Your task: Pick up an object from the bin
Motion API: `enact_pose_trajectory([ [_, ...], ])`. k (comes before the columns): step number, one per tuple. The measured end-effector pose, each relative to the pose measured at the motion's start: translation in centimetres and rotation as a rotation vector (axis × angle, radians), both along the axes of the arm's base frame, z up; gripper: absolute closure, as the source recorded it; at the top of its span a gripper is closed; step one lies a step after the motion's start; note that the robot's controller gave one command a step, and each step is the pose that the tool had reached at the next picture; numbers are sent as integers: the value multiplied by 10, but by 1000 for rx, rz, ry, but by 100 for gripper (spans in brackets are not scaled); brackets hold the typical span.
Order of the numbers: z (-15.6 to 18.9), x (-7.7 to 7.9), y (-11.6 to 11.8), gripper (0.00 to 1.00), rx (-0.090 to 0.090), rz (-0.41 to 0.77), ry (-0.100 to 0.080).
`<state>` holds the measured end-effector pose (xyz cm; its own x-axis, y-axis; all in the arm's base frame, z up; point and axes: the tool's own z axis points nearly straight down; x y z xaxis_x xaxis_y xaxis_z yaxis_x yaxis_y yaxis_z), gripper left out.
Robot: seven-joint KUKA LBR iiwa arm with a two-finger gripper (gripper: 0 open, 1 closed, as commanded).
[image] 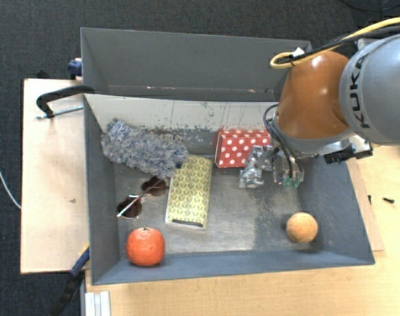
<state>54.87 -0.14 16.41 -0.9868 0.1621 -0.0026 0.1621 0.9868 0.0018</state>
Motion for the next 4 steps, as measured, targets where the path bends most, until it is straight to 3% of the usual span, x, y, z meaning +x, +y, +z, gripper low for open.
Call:
enact_pose_trajectory([
  [1,-27,9,55,0,3,-52,4],
  [2,-25,9,52,0,0,-55,2],
  [4,-30,18,76,0,-3,49,-3],
])
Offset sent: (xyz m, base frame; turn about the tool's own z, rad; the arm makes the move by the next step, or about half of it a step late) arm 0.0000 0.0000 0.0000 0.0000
